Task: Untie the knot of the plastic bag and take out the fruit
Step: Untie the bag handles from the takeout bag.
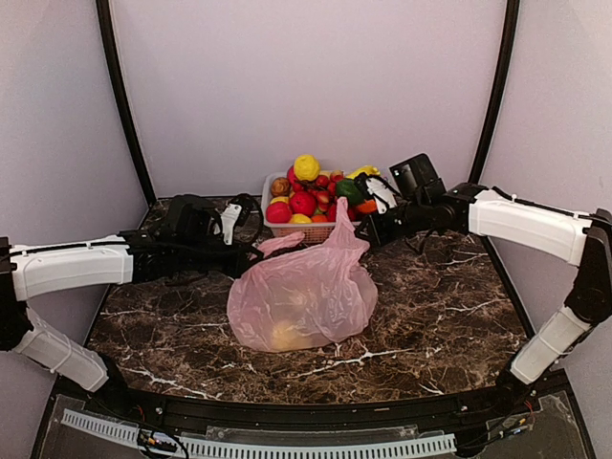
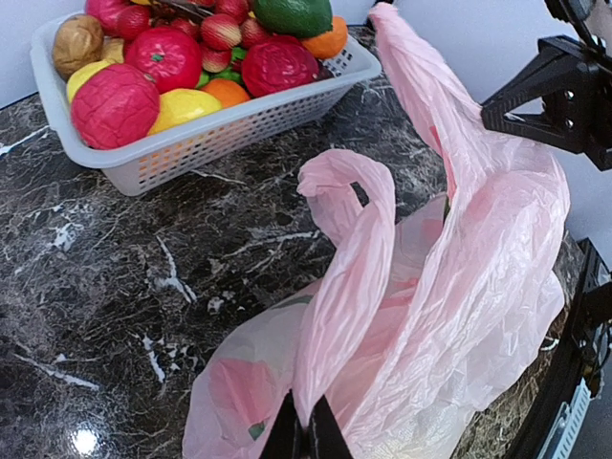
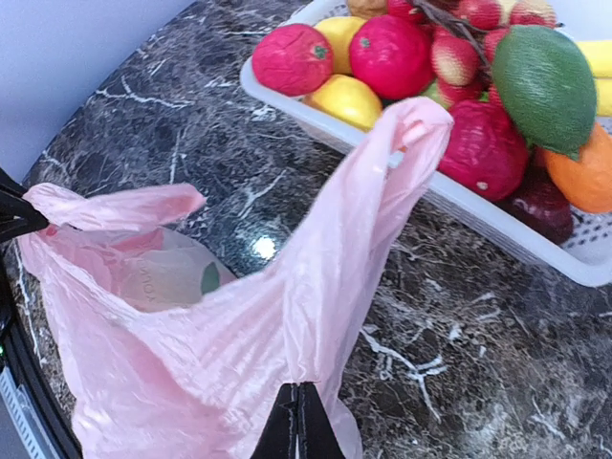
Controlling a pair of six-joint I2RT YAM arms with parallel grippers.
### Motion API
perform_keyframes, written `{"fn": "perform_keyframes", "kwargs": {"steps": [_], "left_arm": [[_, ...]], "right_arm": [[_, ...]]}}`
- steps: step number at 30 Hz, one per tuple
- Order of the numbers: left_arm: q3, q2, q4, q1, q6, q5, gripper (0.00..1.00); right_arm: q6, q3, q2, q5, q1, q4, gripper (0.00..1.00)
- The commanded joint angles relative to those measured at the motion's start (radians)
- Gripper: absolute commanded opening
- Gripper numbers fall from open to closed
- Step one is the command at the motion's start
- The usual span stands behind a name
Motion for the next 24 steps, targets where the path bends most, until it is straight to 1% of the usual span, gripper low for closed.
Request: {"fn": "perform_keyframes", "kwargs": {"steps": [1, 4, 10, 13, 15, 20, 22, 23, 24], "left_arm": [[-0.019, -0.056, 0.036, 0.046, -0.063, -0.022, 0.01], [-0.005, -0.064, 0.052, 0.08, -0.08, -0.009, 0.01], [0.056, -0.065, 0.071, 0.105, -0.058, 0.031, 0.02], [0.056, -0.084, 0.078, 0.106, -0.049, 0.023, 0.05], [0.037, -0.1, 0.082, 0.107, -0.052, 0.01, 0.06], [-0.038, -0.13, 0.064, 0.112, -0.075, 0.017, 0.09], [-0.051, -0.14, 0.034, 0.113, -0.083, 0.043, 0.12], [-0.052, -0.149, 0.019, 0.114, -0.086, 0.053, 0.17], [-0.047, -0.154, -0.009, 0.113, -0.087, 0.075, 0.24]], "right_arm": [[0.059, -0.019, -0.069, 0.162, -0.026, 0.023, 0.0], [0.075, -0.02, -0.107, 0.232, -0.028, 0.026, 0.0], [0.065, -0.018, -0.195, 0.276, -0.028, 0.06, 0.0], [0.051, -0.047, -0.245, 0.268, -0.029, 0.101, 0.0], [0.043, -0.096, -0.277, 0.251, -0.028, 0.134, 0.0], [0.067, -0.21, -0.321, 0.154, -0.028, 0.204, 0.0], [0.078, -0.241, -0.332, 0.114, -0.029, 0.225, 0.0], [0.081, -0.252, -0.34, 0.1, -0.029, 0.233, 0.0], [0.081, -0.26, -0.346, 0.087, -0.028, 0.239, 0.05]]}}
